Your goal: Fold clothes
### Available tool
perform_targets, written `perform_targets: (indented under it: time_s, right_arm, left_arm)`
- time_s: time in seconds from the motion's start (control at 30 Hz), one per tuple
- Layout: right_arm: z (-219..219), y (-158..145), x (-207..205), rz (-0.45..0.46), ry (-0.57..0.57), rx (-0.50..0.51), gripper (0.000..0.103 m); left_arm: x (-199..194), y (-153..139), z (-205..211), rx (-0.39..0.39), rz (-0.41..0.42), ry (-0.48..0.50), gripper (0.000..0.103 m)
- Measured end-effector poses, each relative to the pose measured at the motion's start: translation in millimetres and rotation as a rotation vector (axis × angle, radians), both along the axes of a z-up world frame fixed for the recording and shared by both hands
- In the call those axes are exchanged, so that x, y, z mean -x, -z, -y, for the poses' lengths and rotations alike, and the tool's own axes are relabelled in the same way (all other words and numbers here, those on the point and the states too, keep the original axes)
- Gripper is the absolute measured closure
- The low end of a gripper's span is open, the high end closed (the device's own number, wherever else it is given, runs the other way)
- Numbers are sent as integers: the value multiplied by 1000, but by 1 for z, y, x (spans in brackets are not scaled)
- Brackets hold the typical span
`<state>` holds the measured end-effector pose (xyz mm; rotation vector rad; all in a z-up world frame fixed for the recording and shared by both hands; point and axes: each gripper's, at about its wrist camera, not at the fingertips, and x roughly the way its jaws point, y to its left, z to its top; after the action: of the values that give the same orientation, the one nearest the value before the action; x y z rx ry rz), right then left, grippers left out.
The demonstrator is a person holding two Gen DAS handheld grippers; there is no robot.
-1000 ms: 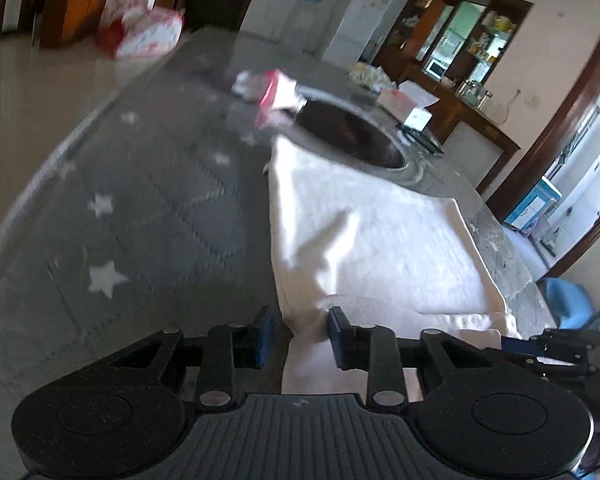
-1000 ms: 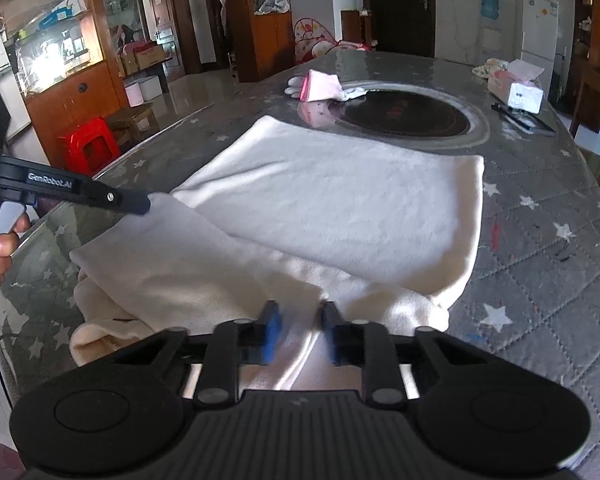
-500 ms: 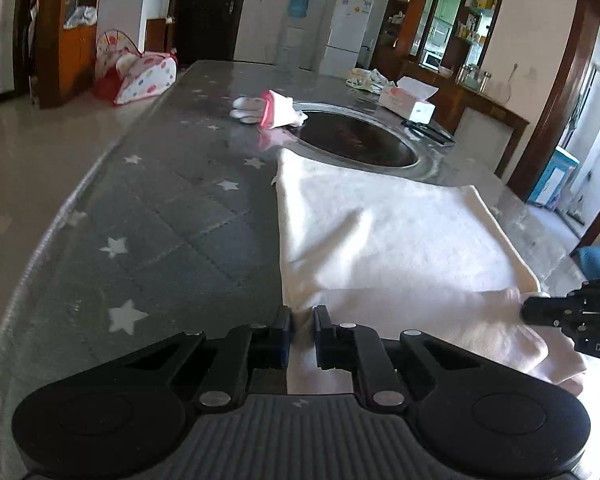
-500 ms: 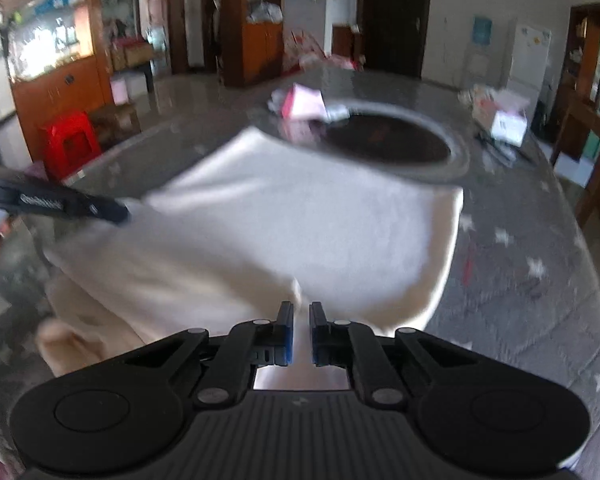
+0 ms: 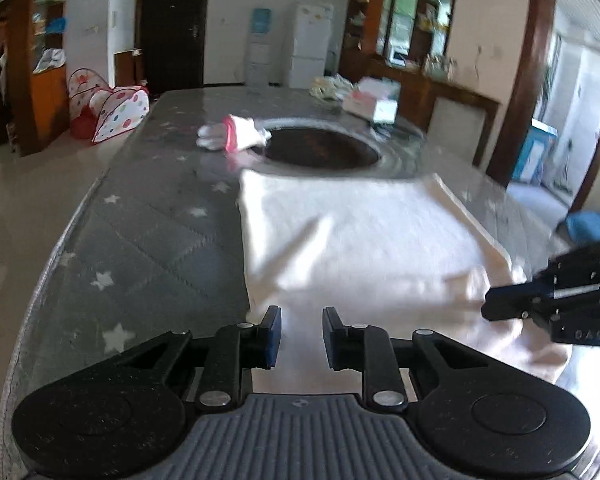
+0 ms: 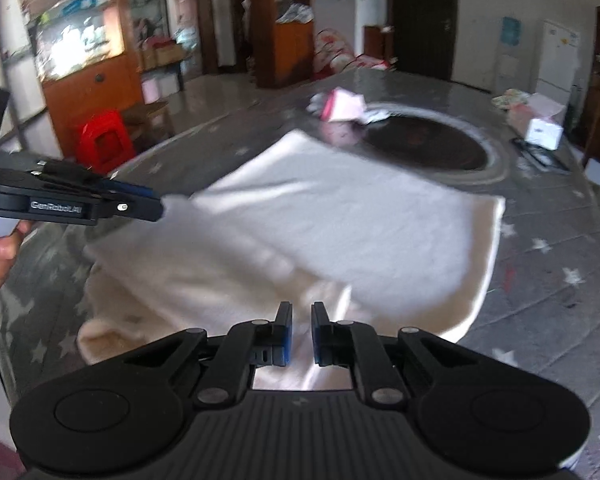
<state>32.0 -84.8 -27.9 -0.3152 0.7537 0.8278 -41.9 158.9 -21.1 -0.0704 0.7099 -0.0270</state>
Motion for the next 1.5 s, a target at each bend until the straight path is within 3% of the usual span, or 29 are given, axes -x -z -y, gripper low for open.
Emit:
perform_targets:
  time_s: [0.2,0.33,0.43,0.6,0.77,1.07,1.33,1.5]
  right_arm:
    - [6,-6,14,27,-19,9,92]
    - [5,-3,17,21,-28,22,92]
    - [5,2,17,19,-24,31,92]
    - [9,-6,19,37,-7,14,90]
    - [13,2,9,-7,37,13,88]
    - [4,-16,-4,40,64,-58,87]
    - [0,1,-20,-11,64,-27,86]
    - [12,-10,-6,31,3,5,71]
  left_arm:
    - [5,5,11,-43,-18,35,77]
    - [10,2,23,-78,-3,69,68]
    - [11,5,31,-108,-16,93,68]
    - [17,3,35,-112,-11,115,63]
    - [19,5,39,-134,-24,138,61]
    - [15,6,39,-122,-40,142,61]
    - [31,-3,40,-123,-20,199,58]
    - [55,-5,55,-192,-1,294,54]
